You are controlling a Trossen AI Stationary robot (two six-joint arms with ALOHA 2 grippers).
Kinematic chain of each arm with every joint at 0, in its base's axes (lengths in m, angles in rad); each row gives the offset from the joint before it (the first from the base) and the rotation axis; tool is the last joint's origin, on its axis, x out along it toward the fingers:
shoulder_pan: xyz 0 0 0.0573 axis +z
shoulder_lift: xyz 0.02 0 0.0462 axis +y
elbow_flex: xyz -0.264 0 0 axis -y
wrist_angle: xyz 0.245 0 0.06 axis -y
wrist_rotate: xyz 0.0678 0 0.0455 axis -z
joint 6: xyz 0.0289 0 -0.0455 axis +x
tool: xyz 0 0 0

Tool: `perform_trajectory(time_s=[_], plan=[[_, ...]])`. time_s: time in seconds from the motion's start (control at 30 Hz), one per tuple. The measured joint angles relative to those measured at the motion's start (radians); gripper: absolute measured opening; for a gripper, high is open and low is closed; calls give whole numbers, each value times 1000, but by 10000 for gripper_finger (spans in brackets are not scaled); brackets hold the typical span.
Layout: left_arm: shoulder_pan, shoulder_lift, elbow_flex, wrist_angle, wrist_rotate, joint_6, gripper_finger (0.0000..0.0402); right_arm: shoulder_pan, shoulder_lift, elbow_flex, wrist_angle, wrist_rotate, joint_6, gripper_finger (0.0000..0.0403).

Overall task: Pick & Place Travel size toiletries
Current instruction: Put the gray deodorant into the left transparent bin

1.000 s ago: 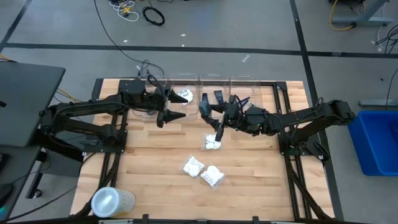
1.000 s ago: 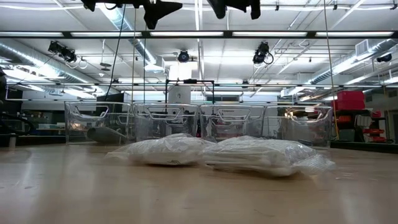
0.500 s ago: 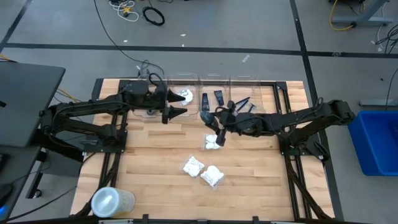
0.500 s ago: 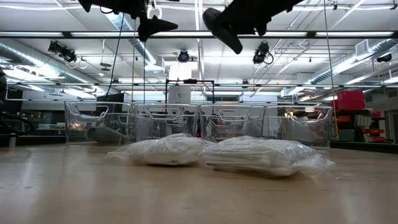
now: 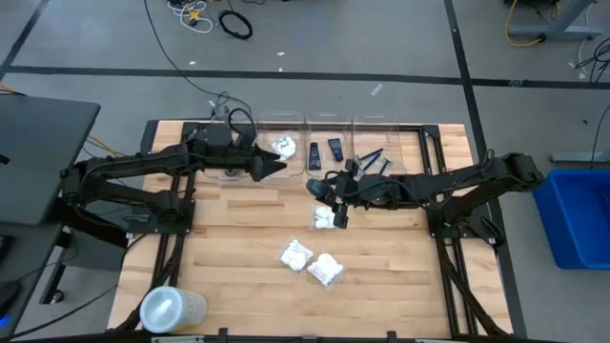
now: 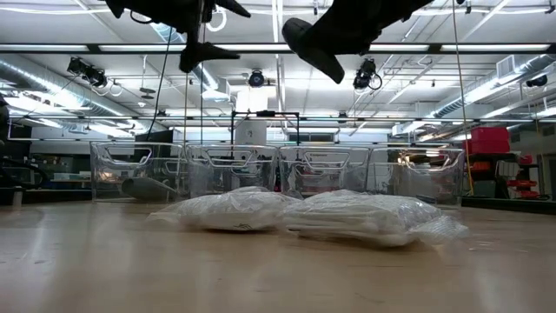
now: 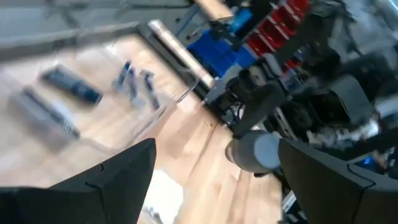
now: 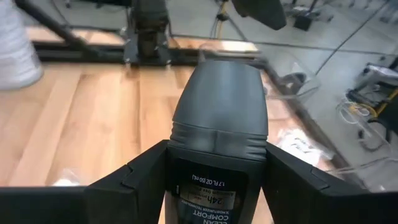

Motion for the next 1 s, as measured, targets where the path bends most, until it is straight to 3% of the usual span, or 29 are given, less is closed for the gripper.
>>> perform_trajectory(time_s=[0.37, 0.5, 1.0], plan=[[-5, 54, 0, -27, 80, -222, 348, 0, 69, 0, 16, -79, 8, 227], [-10, 78, 0, -20, 146, -253, 348, 0, 94, 0, 24, -80, 12, 223], [-102, 233, 0, 59, 193, -313, 348, -7, 112, 0, 56, -71, 27, 224]])
